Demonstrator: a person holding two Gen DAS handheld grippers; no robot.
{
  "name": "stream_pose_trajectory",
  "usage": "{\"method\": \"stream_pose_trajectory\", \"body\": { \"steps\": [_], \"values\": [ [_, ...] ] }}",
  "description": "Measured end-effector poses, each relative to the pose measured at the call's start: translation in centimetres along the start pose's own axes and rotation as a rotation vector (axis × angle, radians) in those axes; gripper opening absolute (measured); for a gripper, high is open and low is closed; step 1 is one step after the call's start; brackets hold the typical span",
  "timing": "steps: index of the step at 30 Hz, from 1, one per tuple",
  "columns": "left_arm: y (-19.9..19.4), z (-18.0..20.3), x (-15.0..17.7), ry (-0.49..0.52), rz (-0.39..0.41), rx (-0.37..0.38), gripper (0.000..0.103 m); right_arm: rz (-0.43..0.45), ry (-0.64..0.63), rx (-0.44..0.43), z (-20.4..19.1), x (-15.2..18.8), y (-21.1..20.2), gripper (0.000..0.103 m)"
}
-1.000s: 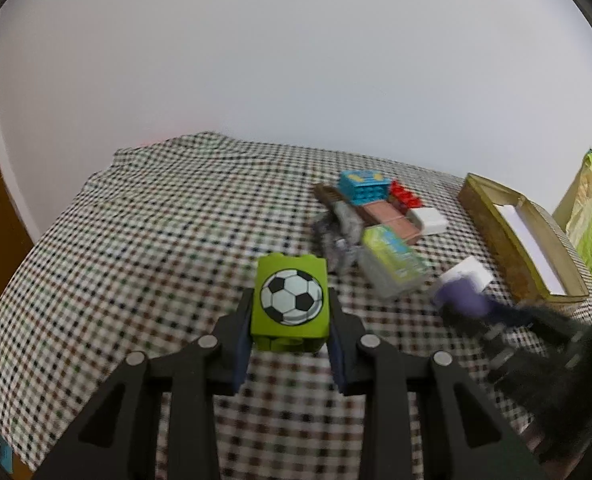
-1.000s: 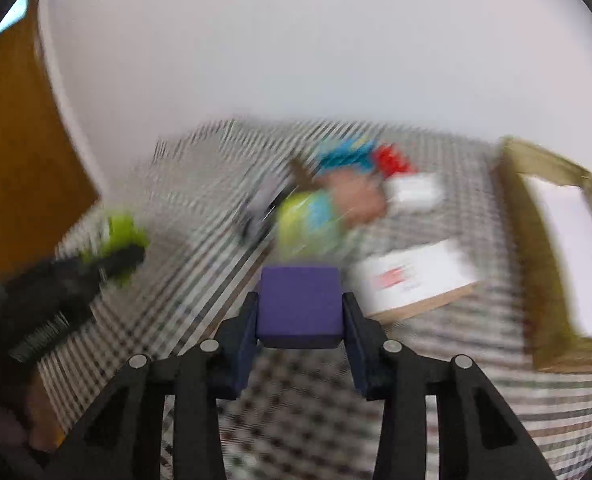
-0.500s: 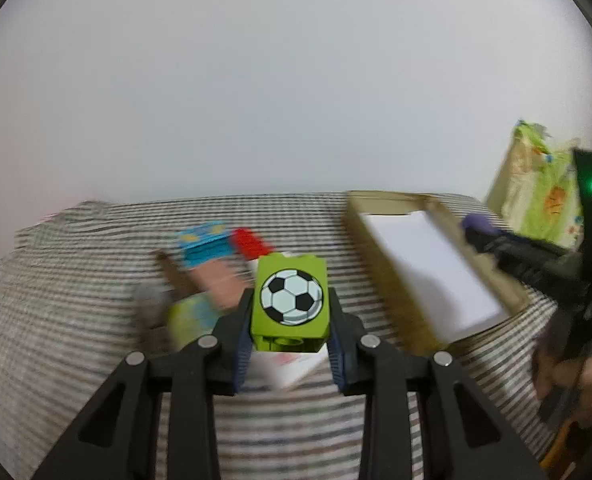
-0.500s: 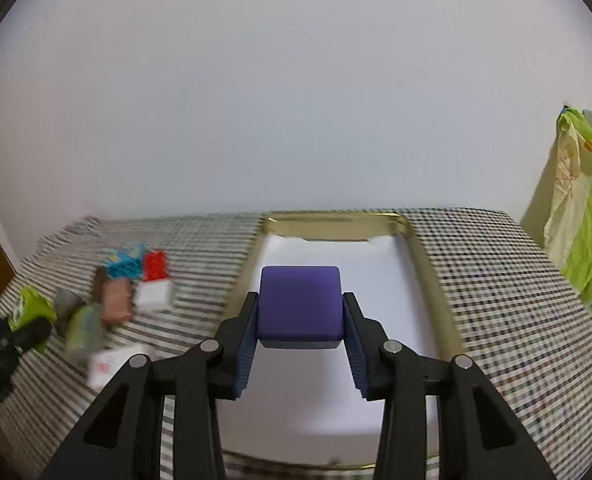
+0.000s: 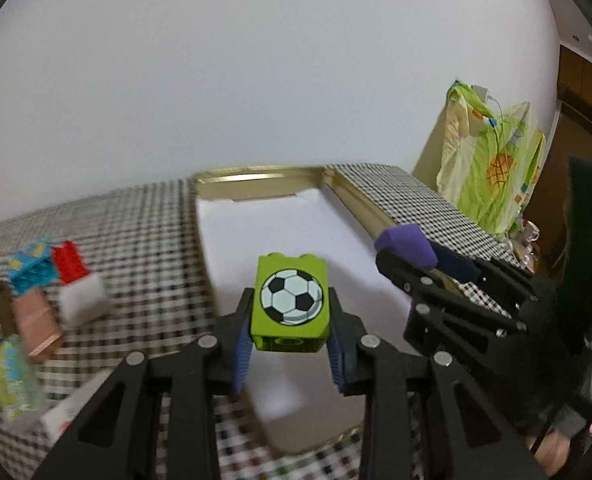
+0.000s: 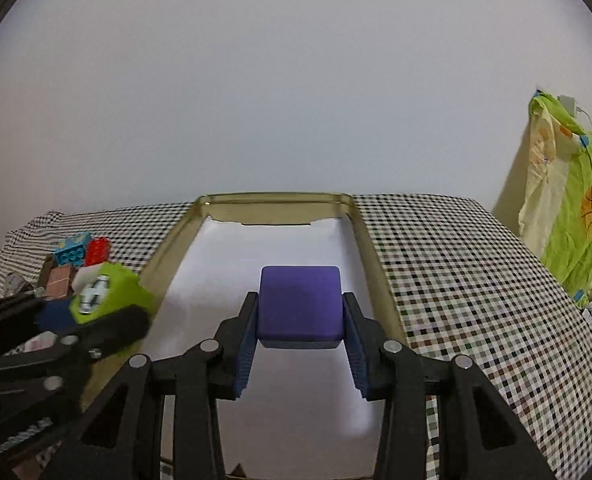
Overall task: Organize rigid objects
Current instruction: 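Lower both held blocks into the tin tray and open both grippers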
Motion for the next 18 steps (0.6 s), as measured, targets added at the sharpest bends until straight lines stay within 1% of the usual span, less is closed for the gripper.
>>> {"method": "stream_pose_trajectory", "body": {
  "steps": [4, 6, 9, 13, 18],
  "values": [
    [1.7, 0.1, 0.3, -0.007, -0.026, -0.005, 0.031, -0.017, 0.004, 0.007, 0.0, 0.7, 1.0, 0.043],
    [2.3, 0.0, 0.3, 0.002, -0.026, -0.021, 0.031, -0.039, 0.013, -0.001, 0.0, 0.8, 1.6, 0.043],
    [2.6, -0.1, 0.5, 0.023, -0.019, -0.039, 0.031, -0.044, 0.041, -0.006, 0.6, 1.0, 1.7, 0.043],
    [3.0, 0.1, 0.7, 0.041, -0.022, -0.045, 0.031, -0.059, 0.040, -0.001, 0.5, 1.1, 1.9, 0.043],
    [3.7, 1.1, 1.2, 0.119, 0.013, -0.118, 0.031, -0.048, 0.032, 0.022, 0.3, 1.1, 1.9, 0.043]
  ]
}}
Point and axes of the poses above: each gripper's, at about its wrist camera, not at the fingertips, and y roughly the way its jaws point, z to its right, x to its underside, the point moved 1 cm from there along y, roughly the way its jaws point, and after that the axes turned 13 degrees about -y, right-handed, at the moved point
